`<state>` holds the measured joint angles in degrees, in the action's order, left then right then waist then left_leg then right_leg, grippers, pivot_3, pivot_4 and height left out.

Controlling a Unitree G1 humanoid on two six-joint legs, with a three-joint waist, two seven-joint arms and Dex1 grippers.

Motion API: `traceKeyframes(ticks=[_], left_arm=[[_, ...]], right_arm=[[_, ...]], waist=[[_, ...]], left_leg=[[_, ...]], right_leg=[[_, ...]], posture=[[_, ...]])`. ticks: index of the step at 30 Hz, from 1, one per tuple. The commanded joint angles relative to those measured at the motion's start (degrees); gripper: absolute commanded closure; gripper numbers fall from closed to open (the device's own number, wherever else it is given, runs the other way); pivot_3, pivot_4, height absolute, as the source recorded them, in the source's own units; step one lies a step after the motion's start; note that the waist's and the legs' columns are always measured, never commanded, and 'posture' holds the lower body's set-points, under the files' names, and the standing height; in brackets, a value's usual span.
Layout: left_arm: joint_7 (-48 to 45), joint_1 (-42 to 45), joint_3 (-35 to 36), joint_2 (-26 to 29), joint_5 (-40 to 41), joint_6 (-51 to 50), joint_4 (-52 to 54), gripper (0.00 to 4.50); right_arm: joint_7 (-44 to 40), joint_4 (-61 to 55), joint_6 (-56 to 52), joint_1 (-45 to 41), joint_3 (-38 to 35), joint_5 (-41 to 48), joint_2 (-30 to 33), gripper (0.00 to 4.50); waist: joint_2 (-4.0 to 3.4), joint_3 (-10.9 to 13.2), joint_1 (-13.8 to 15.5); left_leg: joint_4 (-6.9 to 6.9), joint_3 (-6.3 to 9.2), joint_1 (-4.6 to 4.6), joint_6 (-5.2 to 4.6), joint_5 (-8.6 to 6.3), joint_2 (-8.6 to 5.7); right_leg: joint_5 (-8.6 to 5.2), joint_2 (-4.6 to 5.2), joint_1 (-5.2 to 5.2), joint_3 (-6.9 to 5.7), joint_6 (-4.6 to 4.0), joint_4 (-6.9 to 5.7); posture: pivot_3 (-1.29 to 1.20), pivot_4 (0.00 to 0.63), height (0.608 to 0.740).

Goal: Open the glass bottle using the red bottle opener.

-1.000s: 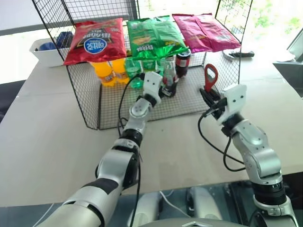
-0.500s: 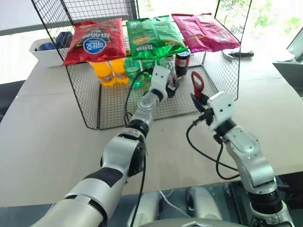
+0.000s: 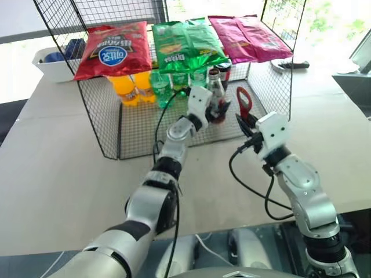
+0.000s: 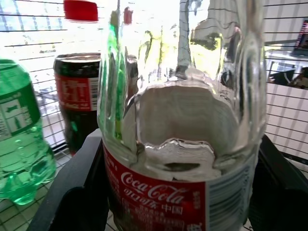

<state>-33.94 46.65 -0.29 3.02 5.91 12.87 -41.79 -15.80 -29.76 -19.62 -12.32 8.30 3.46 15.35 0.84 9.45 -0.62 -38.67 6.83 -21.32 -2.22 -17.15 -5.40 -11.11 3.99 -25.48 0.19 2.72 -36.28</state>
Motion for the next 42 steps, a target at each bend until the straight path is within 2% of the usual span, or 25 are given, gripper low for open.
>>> traceKeyframes(ticks=[1, 4, 8, 12, 18, 20, 22, 31, 42], left_arm=[[-8.49, -9.06, -4.99, 3.73, 4.58, -11.17, 24.83, 1.68], [-12.23, -17.35, -7.16, 8.53, 7.52, -19.48, 38.82, 1.68], [-13.84, -24.07, -7.24, 12.24, 11.20, -25.53, 48.80, 1.68], [-13.66, -27.21, -7.88, 14.13, 10.08, -25.05, 51.10, 1.68], [-12.21, -28.44, -8.30, 13.25, 9.20, -21.60, 50.27, 1.68], [-12.54, -28.53, -7.99, 13.16, 10.17, -21.22, 50.60, 0.67], [-11.79, -28.58, -7.40, 12.88, 10.16, -20.03, 50.50, 0.02], [-13.21, -29.42, -4.08, 11.04, 18.56, -16.59, 56.08, 0.02], [-14.35, -30.26, -5.29, 12.23, 19.59, -17.90, 56.43, 0.02]], right_arm=[[-0.98, 1.02, 2.39, -1.91, -4.92, 0.71, 2.05, 4.50], [-1.75, 3.55, 4.03, -3.37, -8.11, 0.90, 4.21, 4.50], [-2.10, 5.91, 5.77, -4.61, -10.29, 0.72, 5.76, 4.50], [-2.21, 6.98, 6.61, -5.25, -10.45, 0.78, 5.81, 4.50], [-2.78, 7.28, 7.08, -5.18, -9.28, 0.63, 5.13, 4.50], [-3.07, 7.46, 7.20, -5.20, -9.34, 0.66, 5.14, 4.50], [-3.30, 7.70, 7.37, -5.18, -9.44, 0.70, 5.26, 4.50], [-4.17, 8.30, 7.61, -5.04, -9.18, 0.51, 5.34, 4.50], [-4.43, 9.37, 8.13, -5.89, -8.80, 0.20, 5.36, 4.50]], waist=[[0.00, 0.00, -0.39], [-0.01, -0.01, -0.36], [-0.01, -0.01, -0.09], [-0.01, -0.01, 0.06], [0.00, -0.02, 0.11], [0.00, -0.02, 0.12], [0.00, -0.03, 0.10], [0.01, -0.03, 0.08], [0.01, -0.04, 0.06]], left_leg=[[0.00, -0.10, 0.00, 0.00, 0.00, 0.03], [-0.03, -0.25, 0.04, 0.00, 0.00, 0.08], [-0.05, -0.41, 0.28, 0.02, 0.01, 0.10], [-0.06, -0.47, 0.49, 0.02, 0.01, 0.09], [-0.07, -0.48, 0.48, 0.02, 0.01, 0.10], [-0.07, -0.49, 0.47, 0.02, 0.01, 0.10], [-0.07, -0.50, 0.48, 0.02, 0.01, 0.10], [-0.07, -0.52, 0.48, 0.02, 0.00, 0.10], [-0.07, -0.56, 0.51, 0.02, 0.00, 0.10]], right_leg=[[0.00, 0.02, -0.06, 0.12, 0.00, -0.07], [0.00, 0.01, -0.14, 0.30, -0.01, -0.22], [-0.01, -0.04, -0.06, 0.50, -0.02, -0.42], [-0.01, -0.12, 0.13, 0.54, -0.01, -0.44], [-0.01, -0.01, 0.12, 0.57, -0.01, -0.42], [-0.01, 0.01, 0.11, 0.57, -0.01, -0.42], [0.00, 0.02, 0.12, 0.58, -0.01, -0.42], [0.00, 0.02, 0.12, 0.60, -0.01, -0.41], [-0.01, -0.03, 0.14, 0.61, -0.01, -0.42]], posture=[[0.00, 0.150, 0.734], [0.00, 0.150, 0.734], [0.00, 0.150, 0.734], [0.00, 0.150, 0.734], [0.00, 0.150, 0.734], [0.00, 0.150, 0.734], [0.00, 0.150, 0.734], [0.00, 0.150, 0.734], [0.00, 0.150, 0.734]])
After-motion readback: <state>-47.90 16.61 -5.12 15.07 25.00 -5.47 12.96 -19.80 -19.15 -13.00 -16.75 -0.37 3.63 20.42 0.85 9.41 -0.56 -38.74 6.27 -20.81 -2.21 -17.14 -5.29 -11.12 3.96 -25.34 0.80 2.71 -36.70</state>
